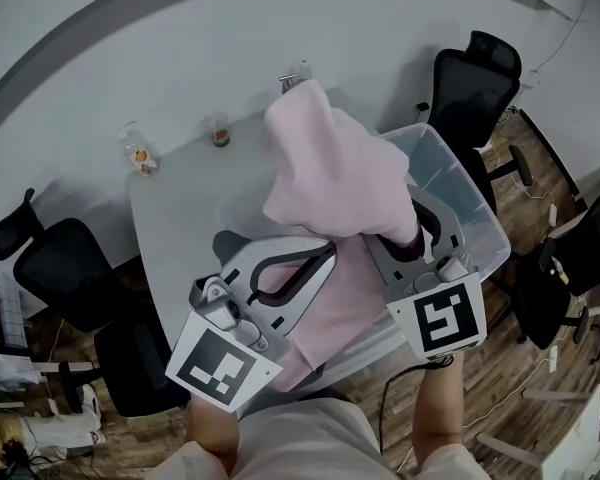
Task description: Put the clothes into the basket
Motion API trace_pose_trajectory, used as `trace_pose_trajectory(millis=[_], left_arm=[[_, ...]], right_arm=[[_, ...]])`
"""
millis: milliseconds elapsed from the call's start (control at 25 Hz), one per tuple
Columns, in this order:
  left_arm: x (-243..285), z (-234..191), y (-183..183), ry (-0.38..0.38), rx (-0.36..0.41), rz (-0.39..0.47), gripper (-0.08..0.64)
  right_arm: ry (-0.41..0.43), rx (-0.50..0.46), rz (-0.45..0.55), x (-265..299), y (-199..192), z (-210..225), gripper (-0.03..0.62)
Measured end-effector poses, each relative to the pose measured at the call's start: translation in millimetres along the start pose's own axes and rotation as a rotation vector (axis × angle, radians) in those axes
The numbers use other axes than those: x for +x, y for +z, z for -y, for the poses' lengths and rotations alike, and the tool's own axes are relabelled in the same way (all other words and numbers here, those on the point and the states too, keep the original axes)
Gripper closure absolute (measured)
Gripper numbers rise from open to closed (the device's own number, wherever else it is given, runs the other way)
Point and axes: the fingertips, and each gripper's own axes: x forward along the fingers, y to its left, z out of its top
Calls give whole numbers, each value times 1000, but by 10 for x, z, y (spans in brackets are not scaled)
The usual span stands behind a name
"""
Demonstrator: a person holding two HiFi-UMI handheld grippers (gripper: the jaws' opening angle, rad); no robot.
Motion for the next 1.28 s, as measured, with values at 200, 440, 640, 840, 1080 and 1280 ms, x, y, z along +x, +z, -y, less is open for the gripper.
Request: trace_pose_trajectory(millis=[200, 440, 640, 840, 1080, 1280], left_arm=[[298, 4, -126, -32, -20, -9, 560], [648, 13, -320, -69, -50, -26, 560], [885, 52, -478, -103, -76, -40, 560], [1059, 82, -622, -132, -104, -50, 560], [1217, 181, -881, -161, -140, -84, 560], [1292, 301, -1138, -188, -163, -126, 560]], right_arm=[[-30, 16, -45, 46, -313, 278, 402], [-55, 36, -107, 125, -733, 543, 402], [-95, 45, -164, 155, -1073, 747, 402], [-109, 47, -195, 194, -1343, 853, 400], [-73, 60, -272, 283, -1775, 721, 399], [-43, 31, -368, 352, -2183, 622, 397]])
